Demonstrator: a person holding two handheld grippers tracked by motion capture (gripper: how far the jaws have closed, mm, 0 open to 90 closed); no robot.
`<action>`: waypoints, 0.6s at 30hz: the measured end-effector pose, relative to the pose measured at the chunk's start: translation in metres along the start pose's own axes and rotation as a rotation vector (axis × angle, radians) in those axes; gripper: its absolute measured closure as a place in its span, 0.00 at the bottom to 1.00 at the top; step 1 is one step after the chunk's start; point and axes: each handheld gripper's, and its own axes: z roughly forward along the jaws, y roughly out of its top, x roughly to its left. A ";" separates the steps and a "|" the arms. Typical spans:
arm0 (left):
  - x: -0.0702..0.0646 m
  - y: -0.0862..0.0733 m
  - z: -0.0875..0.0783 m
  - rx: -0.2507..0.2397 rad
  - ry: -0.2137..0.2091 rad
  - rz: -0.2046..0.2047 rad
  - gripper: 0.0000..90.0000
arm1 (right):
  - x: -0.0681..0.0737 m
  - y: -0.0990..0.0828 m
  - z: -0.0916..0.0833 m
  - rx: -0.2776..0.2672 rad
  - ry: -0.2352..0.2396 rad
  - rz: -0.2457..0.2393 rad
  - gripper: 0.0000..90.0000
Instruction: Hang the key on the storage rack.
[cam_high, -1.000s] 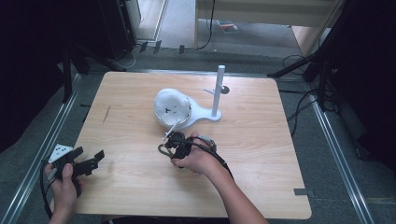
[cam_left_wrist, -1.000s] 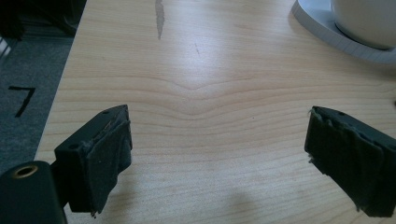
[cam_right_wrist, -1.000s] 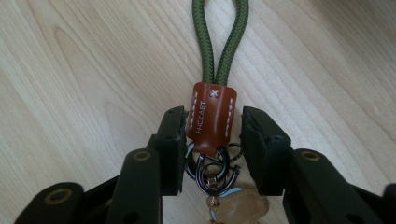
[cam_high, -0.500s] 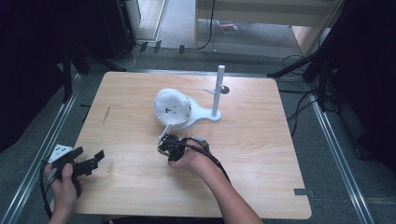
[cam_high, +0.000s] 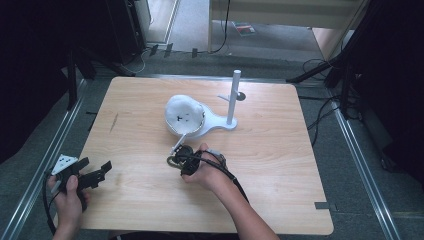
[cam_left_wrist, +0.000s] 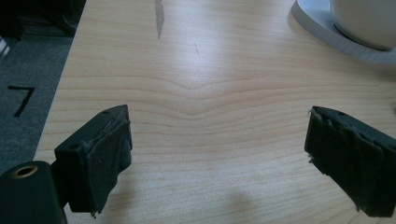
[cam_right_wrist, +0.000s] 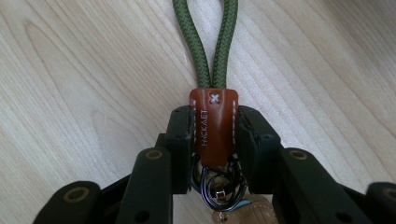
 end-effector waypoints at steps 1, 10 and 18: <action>0.000 0.000 0.000 -0.001 0.000 0.000 0.09 | 0.000 -0.002 0.000 -0.017 0.002 -0.001 0.76; 0.000 0.000 0.000 -0.002 -0.001 0.000 0.09 | 0.000 -0.023 0.000 -0.159 -0.009 0.016 0.76; 0.000 0.000 0.000 0.001 -0.001 -0.002 0.09 | -0.002 -0.054 -0.008 -0.391 -0.077 0.069 0.76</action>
